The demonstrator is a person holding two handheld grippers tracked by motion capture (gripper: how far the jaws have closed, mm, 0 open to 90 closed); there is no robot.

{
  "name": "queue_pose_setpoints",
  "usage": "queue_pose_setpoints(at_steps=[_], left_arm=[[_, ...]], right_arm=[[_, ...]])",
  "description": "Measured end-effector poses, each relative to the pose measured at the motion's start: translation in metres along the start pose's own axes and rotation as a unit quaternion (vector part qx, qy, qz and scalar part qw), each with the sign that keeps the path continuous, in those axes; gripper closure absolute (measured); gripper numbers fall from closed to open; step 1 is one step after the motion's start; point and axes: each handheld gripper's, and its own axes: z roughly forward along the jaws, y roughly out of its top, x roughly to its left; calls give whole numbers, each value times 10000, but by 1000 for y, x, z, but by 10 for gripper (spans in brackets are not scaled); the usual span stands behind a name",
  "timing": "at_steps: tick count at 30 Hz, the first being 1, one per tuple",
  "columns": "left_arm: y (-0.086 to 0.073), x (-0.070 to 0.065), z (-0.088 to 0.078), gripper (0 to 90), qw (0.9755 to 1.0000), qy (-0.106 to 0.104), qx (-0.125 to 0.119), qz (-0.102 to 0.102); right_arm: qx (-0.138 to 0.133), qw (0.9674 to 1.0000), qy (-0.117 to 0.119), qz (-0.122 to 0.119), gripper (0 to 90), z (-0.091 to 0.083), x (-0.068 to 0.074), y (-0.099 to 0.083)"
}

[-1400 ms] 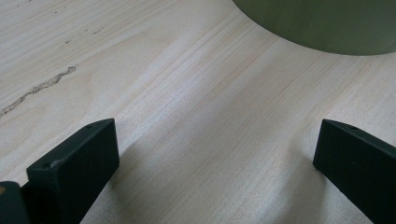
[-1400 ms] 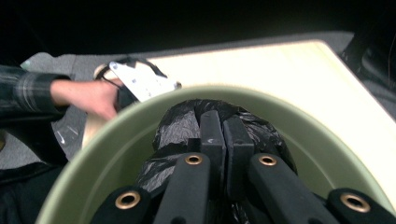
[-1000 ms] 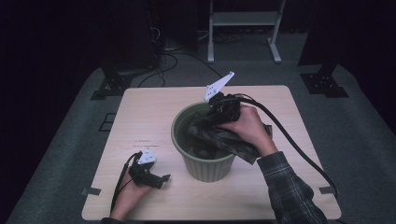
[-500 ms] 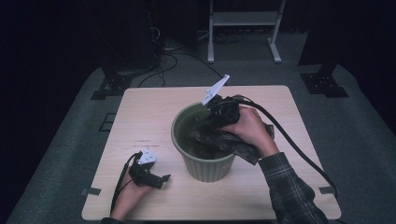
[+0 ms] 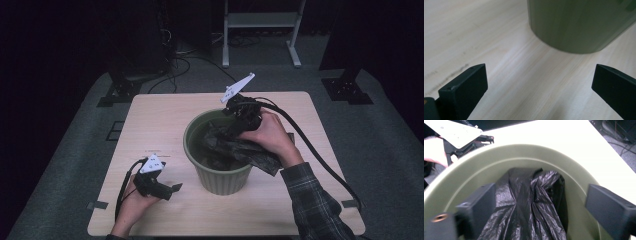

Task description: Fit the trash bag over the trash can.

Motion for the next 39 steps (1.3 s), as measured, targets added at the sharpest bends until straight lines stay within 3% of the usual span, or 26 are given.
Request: queue_pose_setpoints(at_steps=[8,10,16,19,24,25,30,36,39], left_arm=[[33,1,-34,0,9986,-411,-228,258],[43,0,-43,0,9982,-412,-331,283],[71,2,-63,0,9956,-577,-630,380],[84,4,-67,27,9936,-760,-713,442],[109,8,-66,87,9871,-1172,-939,555],[114,8,-64,133,9854,-1239,-999,600],[139,9,-53,246,9801,-1408,-1164,773],[159,8,-34,369,9769,-1547,-1119,963],[168,6,-26,402,9766,-1543,-1082,1035]], right_arm=[[-59,10000,-44,-3,14,-10,0,0],[-64,9999,-82,-13,6,-12,0,-1],[-133,9999,-46,50,7,-15,-4,-7],[-72,9999,-66,91,6,-16,-5,-10],[-136,9999,-66,66,6,-21,-6,-9],[-136,9999,-78,69,6,-22,-6,-10],[-140,9998,-74,88,6,-26,-6,-10],[-275,9994,-73,201,7,-32,-10,-18],[-363,9988,87,314,13,-39,-14,-27]])
